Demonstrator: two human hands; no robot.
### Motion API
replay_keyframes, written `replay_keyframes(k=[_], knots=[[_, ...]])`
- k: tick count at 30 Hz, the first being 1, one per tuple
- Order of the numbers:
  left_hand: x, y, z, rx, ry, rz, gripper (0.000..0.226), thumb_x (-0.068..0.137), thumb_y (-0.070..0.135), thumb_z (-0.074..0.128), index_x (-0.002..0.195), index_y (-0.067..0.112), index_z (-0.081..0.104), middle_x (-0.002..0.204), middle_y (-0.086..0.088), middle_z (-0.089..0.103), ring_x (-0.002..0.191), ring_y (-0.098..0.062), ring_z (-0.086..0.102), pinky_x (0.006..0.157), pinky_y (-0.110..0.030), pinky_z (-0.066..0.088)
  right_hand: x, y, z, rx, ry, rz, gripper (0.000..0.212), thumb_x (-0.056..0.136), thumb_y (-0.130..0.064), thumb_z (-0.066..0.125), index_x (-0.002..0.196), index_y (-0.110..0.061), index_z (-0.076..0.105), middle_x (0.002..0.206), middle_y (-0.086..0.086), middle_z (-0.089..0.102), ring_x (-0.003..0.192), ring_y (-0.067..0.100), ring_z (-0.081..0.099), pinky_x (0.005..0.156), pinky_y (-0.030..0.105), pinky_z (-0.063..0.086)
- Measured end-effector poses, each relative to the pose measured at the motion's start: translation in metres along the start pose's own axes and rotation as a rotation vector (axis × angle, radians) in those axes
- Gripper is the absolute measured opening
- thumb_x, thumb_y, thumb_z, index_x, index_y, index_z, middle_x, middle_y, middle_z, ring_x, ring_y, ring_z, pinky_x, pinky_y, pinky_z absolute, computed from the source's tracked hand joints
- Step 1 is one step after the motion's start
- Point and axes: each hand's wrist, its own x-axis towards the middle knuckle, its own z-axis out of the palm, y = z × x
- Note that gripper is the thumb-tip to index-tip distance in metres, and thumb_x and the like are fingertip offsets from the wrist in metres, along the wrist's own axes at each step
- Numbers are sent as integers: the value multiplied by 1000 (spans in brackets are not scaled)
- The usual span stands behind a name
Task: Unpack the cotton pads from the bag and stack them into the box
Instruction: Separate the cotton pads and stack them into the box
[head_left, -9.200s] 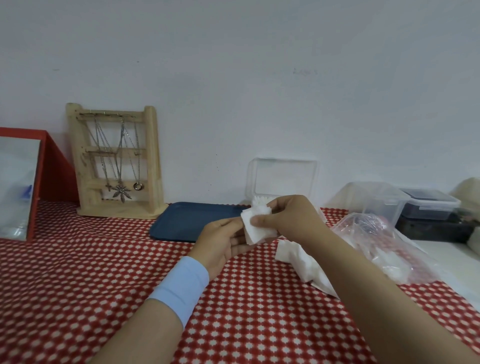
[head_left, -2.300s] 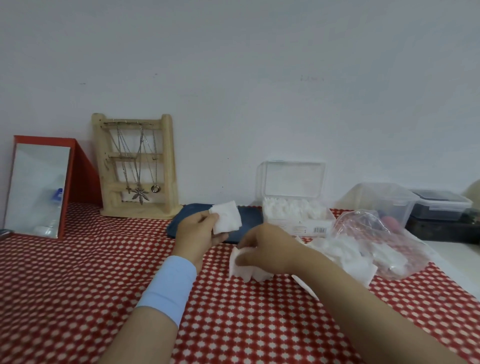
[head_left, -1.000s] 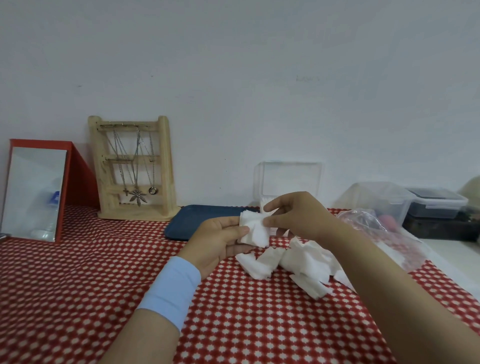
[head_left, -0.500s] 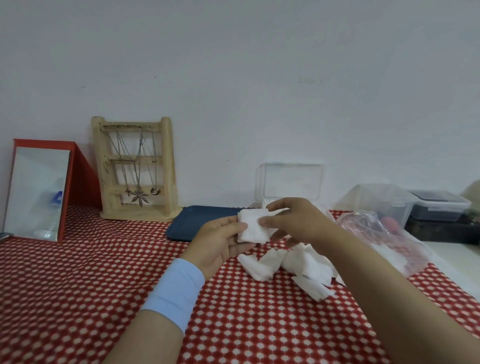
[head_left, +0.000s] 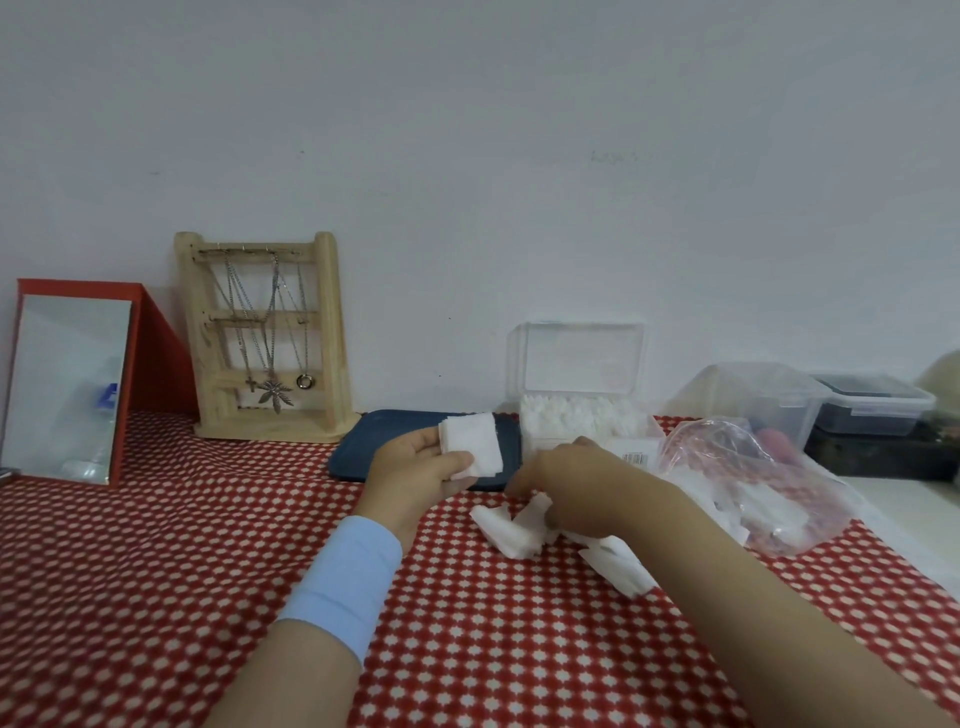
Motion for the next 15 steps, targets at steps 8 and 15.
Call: replay_keyframes(k=[8,15], knots=[[-2,2,3,-49,26,-22,7,96,8,67,99,13,70,110,-10,73,105,-25,71,73,-29,62,1,9,-4,-43,75,15,22,93,-36,65,114,-38,72,104,-14,60,110,14,48,104,36,30],[-6,2,6,-93,30,-49,7,97,14,67,100,12,72,110,-11,76,101,-24,74,71,-29,62,-12,18,-34,971,469,125,9,89,-17,76,80,-20,76,64,-15,69,55,-3,58,54,11,42]])
